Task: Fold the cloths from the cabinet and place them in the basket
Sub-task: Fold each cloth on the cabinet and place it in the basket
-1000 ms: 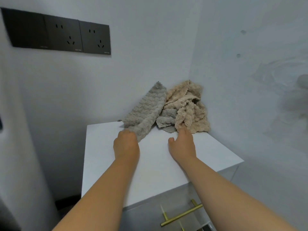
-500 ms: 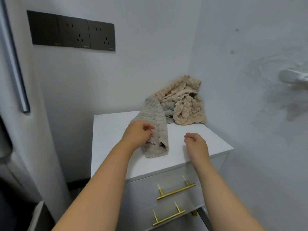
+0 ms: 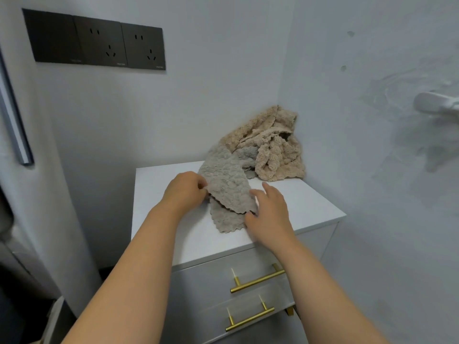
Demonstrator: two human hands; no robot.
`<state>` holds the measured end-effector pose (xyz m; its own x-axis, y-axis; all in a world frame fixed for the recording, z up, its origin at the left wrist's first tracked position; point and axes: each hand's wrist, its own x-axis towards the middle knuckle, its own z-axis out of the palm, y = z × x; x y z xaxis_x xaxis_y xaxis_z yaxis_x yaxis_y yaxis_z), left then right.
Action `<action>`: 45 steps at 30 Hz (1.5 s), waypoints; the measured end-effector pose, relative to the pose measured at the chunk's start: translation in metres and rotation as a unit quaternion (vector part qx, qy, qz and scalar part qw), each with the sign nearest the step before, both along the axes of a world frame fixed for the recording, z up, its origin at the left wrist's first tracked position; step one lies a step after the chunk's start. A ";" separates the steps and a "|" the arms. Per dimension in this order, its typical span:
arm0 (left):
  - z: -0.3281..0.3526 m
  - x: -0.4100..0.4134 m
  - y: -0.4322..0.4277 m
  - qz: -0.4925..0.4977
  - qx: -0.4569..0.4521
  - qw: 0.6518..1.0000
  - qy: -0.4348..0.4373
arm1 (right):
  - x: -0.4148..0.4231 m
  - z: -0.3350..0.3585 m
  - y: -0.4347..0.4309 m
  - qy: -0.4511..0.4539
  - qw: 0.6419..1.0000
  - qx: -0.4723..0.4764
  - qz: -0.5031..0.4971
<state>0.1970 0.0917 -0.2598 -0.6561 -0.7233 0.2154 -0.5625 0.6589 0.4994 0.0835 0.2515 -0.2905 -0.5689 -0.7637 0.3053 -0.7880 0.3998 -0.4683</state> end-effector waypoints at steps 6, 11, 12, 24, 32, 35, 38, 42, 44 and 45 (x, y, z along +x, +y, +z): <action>0.045 0.002 0.026 -0.167 0.069 0.976 0.119 | 0.011 0.020 0.003 -0.184 0.972 -0.088 0.115; 0.045 -0.006 0.031 -0.151 0.007 0.978 0.142 | 0.007 0.021 0.002 -0.129 0.971 -0.197 0.033; 0.042 -0.008 0.030 -0.118 -0.033 0.982 0.146 | 0.006 0.022 0.002 -0.139 0.966 -0.220 0.018; 0.012 -0.017 0.024 -0.030 0.001 0.999 -0.032 | -0.050 0.011 0.023 -0.382 0.714 -0.472 -0.350; -0.013 -0.025 0.019 0.027 0.047 0.992 -0.116 | -0.007 0.021 0.023 -0.064 0.975 -0.199 -0.076; -0.008 -0.027 0.018 0.020 0.191 0.981 0.036 | -0.002 0.003 0.011 0.003 0.999 0.033 0.038; -0.005 -0.022 0.016 0.023 0.373 0.922 0.107 | -0.003 -0.004 0.005 0.036 0.995 0.070 0.061; 0.001 -0.018 0.019 -0.033 0.481 0.862 0.156 | -0.007 -0.004 0.004 0.014 0.996 0.067 0.058; 0.003 -0.015 0.017 -0.036 0.505 0.840 0.194 | -0.008 -0.004 0.004 0.007 0.997 0.062 0.054; 0.004 -0.012 0.013 -0.029 0.521 0.824 0.220 | -0.008 -0.005 0.005 0.005 0.997 0.060 0.052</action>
<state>0.1847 0.1046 -0.2560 -0.7201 -0.6363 -0.2766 -0.1591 -0.2366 0.9585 0.0751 0.2563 -0.2952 -0.4825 -0.8496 0.2129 -0.8322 0.3689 -0.4140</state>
